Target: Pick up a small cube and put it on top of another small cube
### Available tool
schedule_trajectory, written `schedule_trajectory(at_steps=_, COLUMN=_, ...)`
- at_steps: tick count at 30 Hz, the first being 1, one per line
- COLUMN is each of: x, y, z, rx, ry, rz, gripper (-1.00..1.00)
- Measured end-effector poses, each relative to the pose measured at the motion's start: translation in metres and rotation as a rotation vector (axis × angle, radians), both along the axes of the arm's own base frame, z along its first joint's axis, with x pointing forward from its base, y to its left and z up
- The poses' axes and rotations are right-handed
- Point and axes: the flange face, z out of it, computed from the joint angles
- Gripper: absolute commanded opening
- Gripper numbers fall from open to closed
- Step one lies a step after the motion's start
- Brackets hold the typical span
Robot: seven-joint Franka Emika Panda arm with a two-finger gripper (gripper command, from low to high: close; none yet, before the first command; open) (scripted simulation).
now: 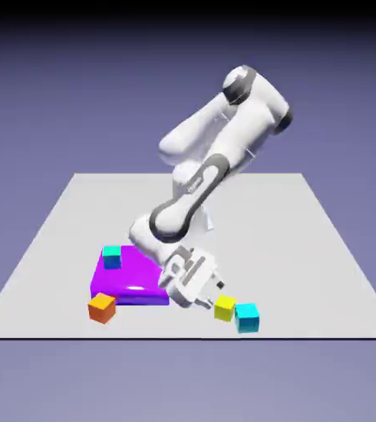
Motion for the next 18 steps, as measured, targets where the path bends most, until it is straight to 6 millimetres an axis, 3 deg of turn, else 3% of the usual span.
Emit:
schedule_trajectory(at_steps=1, x=0.001, y=0.004, z=-0.005, rx=0.001, ry=0.001, rz=-0.001, gripper=-1.0)
schedule_trajectory(at_steps=3, x=0.001, y=0.004, z=-0.005, rx=0.001, ry=0.001, rz=0.0, gripper=-1.0)
schedule_trajectory(at_steps=8, x=-0.013, y=-0.037, z=0.043, rx=-0.002, ry=-0.006, rz=0.022, gripper=-1.0)
schedule_trajectory(at_steps=18, x=0.023, y=-0.122, z=0.073, rx=-0.061, ry=-0.103, rz=0.408, gripper=-1.0)
